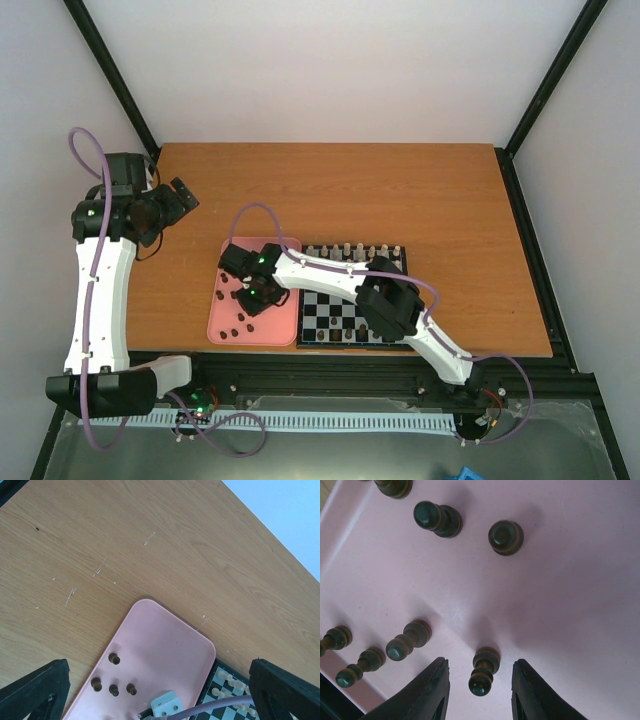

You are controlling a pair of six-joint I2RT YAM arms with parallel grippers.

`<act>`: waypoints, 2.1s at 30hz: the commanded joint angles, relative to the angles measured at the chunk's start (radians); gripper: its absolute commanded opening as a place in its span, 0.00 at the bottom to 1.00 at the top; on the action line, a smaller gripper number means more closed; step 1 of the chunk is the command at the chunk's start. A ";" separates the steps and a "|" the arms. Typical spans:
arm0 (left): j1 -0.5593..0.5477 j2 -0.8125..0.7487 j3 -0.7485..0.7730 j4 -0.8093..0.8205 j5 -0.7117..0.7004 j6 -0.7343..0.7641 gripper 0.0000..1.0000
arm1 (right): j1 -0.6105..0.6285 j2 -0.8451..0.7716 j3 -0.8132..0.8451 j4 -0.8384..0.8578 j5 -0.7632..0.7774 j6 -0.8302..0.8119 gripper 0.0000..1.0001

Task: Set up the chess pieces on the board
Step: Pick up the chess piece from the storage box, then place the chess piece on the chessboard.

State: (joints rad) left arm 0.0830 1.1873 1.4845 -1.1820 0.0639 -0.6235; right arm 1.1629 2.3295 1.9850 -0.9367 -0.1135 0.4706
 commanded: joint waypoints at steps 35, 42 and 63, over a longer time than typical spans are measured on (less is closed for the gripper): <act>0.006 -0.008 -0.004 0.024 0.001 0.021 1.00 | 0.006 0.033 0.039 -0.058 -0.012 -0.030 0.09; 0.006 -0.008 -0.005 0.025 0.000 0.021 1.00 | 0.004 0.000 0.039 -0.065 0.038 -0.033 0.03; 0.006 0.017 0.000 0.028 0.017 0.022 1.00 | -0.014 -0.539 -0.581 0.062 0.087 0.115 0.03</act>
State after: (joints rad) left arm 0.0834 1.1957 1.4761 -1.1744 0.0715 -0.6231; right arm 1.1542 1.8332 1.5074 -0.9543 -0.0185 0.5434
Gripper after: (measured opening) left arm 0.999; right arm 0.081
